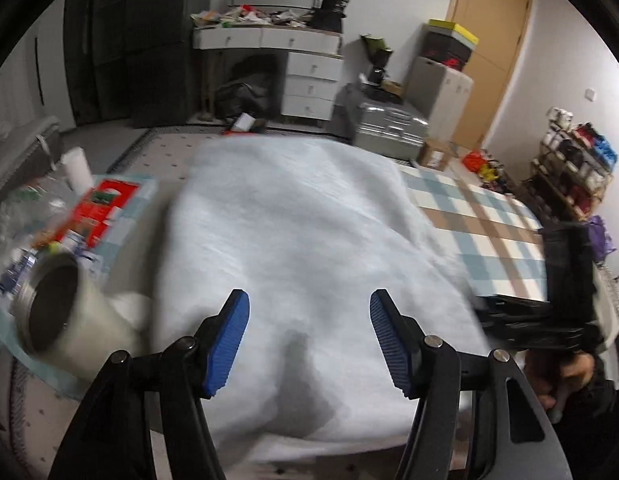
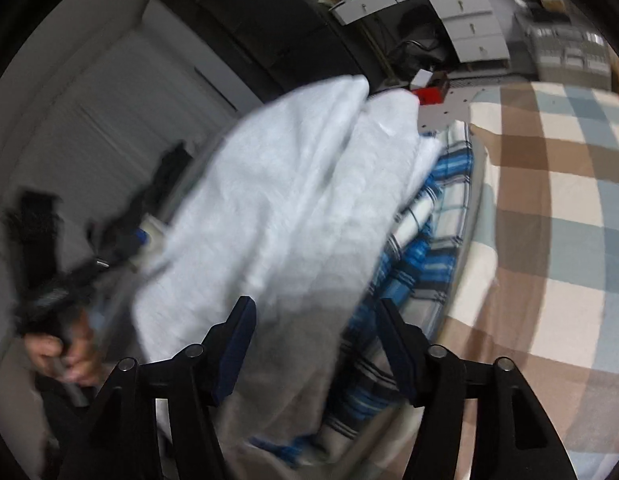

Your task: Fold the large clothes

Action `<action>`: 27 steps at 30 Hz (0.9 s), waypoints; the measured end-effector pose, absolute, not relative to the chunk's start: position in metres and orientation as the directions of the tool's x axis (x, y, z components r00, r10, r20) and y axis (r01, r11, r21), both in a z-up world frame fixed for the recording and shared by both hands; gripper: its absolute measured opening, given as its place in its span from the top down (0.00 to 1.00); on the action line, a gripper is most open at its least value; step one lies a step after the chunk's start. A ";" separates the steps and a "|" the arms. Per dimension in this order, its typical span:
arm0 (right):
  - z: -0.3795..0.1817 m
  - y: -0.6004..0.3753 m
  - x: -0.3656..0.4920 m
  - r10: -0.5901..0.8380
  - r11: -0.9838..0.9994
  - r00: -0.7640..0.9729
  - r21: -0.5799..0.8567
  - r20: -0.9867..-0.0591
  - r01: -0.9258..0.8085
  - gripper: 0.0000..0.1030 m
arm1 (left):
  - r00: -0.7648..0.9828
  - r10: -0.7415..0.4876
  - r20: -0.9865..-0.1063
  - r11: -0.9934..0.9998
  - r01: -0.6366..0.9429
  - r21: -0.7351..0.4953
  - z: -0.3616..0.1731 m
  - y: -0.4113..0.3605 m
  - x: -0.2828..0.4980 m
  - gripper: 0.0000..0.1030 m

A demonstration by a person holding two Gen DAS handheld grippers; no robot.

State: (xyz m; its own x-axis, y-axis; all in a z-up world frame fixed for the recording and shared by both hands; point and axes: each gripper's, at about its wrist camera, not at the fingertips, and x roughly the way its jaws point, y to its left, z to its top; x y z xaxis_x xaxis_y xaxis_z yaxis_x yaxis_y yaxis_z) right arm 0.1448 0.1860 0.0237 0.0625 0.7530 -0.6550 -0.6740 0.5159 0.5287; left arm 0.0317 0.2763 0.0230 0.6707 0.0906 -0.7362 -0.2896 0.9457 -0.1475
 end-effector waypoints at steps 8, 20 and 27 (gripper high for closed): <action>0.031 0.151 0.144 0.779 0.505 0.079 0.548 -0.622 -0.667 0.36 | 0.703 0.051 -0.709 0.987 -0.145 -0.074 0.002 0.196 0.036 0.43; 0.089 0.101 0.080 0.820 0.429 0.211 0.327 -0.532 -0.842 0.01 | 0.748 0.208 -0.630 0.943 -0.324 -0.074 -0.003 0.185 0.010 0.43; 0.105 0.093 0.052 0.867 0.353 0.204 0.271 -0.455 -0.895 0.00 | 0.767 0.312 -0.561 0.907 -0.416 -0.064 0.005 0.178 -0.011 0.24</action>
State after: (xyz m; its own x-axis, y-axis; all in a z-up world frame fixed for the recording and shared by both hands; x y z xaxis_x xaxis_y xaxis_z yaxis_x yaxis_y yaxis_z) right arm 0.0515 0.0929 0.1050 0.2040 0.8668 -0.4550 -0.8953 0.3531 0.2714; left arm -0.0108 0.1779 0.0049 0.7669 0.3115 -0.5610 -0.4156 0.9073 -0.0644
